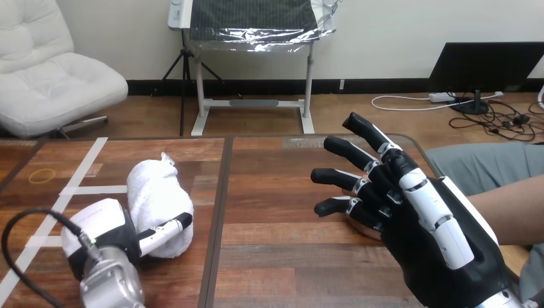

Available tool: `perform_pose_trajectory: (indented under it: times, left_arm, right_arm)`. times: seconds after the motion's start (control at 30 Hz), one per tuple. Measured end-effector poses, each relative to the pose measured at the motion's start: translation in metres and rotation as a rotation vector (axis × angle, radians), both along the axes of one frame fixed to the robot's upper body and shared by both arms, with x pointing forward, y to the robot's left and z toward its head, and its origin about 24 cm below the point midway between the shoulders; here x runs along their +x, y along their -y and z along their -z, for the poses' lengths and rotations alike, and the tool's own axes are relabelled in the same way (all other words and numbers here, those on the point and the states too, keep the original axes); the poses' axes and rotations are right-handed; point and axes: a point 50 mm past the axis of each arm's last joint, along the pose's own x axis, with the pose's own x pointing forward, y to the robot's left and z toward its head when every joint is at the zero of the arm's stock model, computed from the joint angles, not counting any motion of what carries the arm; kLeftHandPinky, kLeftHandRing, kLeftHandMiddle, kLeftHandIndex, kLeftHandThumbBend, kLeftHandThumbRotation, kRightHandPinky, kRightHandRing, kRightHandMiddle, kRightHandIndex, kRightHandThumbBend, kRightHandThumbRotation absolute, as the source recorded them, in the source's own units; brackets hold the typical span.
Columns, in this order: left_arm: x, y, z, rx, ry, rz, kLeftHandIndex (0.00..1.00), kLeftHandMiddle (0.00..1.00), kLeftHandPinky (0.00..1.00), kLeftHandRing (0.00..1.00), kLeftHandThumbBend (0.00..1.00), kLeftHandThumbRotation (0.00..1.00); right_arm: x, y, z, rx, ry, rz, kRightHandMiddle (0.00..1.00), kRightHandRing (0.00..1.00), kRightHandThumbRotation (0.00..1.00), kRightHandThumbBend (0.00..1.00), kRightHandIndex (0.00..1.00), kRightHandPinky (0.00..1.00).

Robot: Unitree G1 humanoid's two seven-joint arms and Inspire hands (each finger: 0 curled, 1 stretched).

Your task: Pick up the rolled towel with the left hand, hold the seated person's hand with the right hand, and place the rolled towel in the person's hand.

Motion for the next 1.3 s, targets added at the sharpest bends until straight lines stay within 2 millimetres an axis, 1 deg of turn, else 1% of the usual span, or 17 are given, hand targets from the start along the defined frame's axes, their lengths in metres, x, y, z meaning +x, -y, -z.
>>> perform_pose_trajectory:
  times: [0.2, 0.23, 0.4, 0.77, 0.83, 1.03, 1.3]
  left_arm:
    - [-0.0008, 0.0004, 0.0009, -0.025, 0.075, -0.023, 0.56, 0.43, 0.25, 0.33, 0.68, 0.25]
    - [-0.0009, 0.0004, 0.0009, -0.030, 0.095, -0.028, 0.54, 0.42, 0.25, 0.32, 0.69, 0.20]
    - [-0.0011, 0.0007, 0.0007, -0.046, 0.162, -0.043, 0.53, 0.41, 0.24, 0.32, 0.69, 0.14]
    - [-0.0005, -0.0001, -0.0011, -0.071, 0.280, -0.034, 0.49, 0.42, 0.26, 0.33, 0.67, 0.08]
    - [-0.0016, 0.0002, -0.0011, -0.084, 0.329, -0.033, 0.49, 0.42, 0.26, 0.34, 0.67, 0.05]
    - [-0.0032, -0.0004, 0.0000, -0.088, 0.345, -0.031, 0.50, 0.41, 0.25, 0.33, 0.67, 0.07]
    - [-0.0045, 0.0001, 0.0009, -0.098, 0.361, -0.028, 0.50, 0.42, 0.25, 0.33, 0.67, 0.07]
  right_arm:
    - [0.0000, -0.0001, 0.0001, 0.000, -0.001, 0.000, 0.89, 0.77, 0.66, 0.28, 0.95, 0.62]
    - [0.0000, -0.0001, 0.0001, 0.000, -0.001, 0.000, 0.88, 0.77, 0.66, 0.27, 0.95, 0.62]
    - [0.0000, -0.0001, 0.0001, 0.001, -0.001, 0.001, 0.87, 0.76, 0.65, 0.26, 0.94, 0.62]
    - [-0.0004, 0.0003, 0.0013, -0.002, -0.010, 0.010, 0.85, 0.74, 0.62, 0.26, 0.93, 0.61]
    - [-0.0014, 0.0004, 0.0026, -0.010, -0.016, 0.011, 0.84, 0.74, 0.62, 0.26, 0.93, 0.61]
    - [-0.0016, 0.0003, 0.0025, -0.009, -0.015, 0.006, 0.83, 0.73, 0.59, 0.25, 0.92, 0.61]
    - [-0.0016, 0.0002, 0.0025, -0.009, -0.014, 0.004, 0.81, 0.72, 0.57, 0.28, 0.91, 0.61]
